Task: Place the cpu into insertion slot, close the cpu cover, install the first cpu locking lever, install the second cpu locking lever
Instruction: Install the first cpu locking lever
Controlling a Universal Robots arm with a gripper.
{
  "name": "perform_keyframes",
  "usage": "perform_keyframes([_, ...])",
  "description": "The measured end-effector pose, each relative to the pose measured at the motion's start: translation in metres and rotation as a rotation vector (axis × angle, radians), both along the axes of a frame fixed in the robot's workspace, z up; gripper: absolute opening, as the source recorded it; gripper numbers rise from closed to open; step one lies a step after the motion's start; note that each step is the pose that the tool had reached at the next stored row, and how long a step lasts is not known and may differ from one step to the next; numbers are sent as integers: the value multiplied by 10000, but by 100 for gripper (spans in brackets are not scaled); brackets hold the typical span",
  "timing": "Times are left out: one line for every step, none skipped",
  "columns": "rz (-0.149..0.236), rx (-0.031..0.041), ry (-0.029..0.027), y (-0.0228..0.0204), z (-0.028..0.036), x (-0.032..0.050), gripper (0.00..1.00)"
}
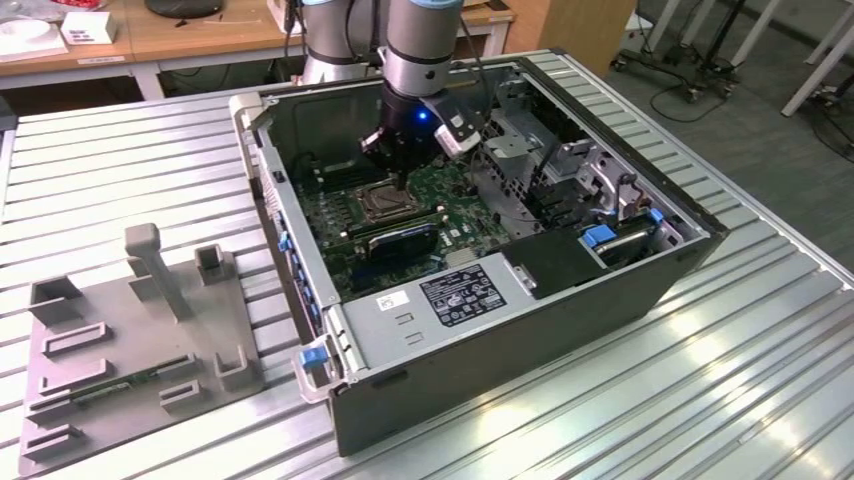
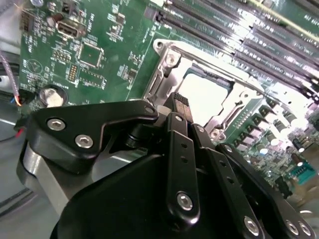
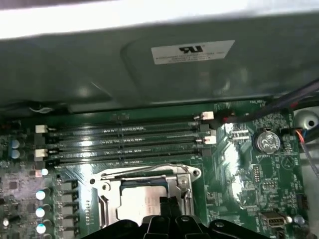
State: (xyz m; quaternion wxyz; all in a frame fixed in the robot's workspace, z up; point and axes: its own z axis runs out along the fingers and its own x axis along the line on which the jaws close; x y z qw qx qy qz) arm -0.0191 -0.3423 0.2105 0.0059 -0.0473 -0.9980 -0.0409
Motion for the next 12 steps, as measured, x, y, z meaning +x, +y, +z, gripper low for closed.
perform_keyframes([14,-27,-72,0,0,-2,11])
perform_keyframes([29,-41,-161,-1,1,-4,11])
perform_keyframes([42,-51,-242,0,0,-7,11])
perform_keyframes([49,-68,-292,1,0,-14,11])
perform_keyframes([54,-91,-317,1,-1,-20,11])
perform_keyframes([57,-139,-323,2,0,-23,11])
perform_keyframes([59,-197,-322,1,1,-23,11])
perform_keyframes([59,-244,-322,1,5,-23,11])
perform_keyframes([60,-302,-321,2,13,-23,11])
perform_keyframes([62,-368,-318,1,24,-23,11])
perform_keyframes([63,-427,-315,1,36,-23,11])
perform_keyframes([64,-477,-314,1,46,-23,11])
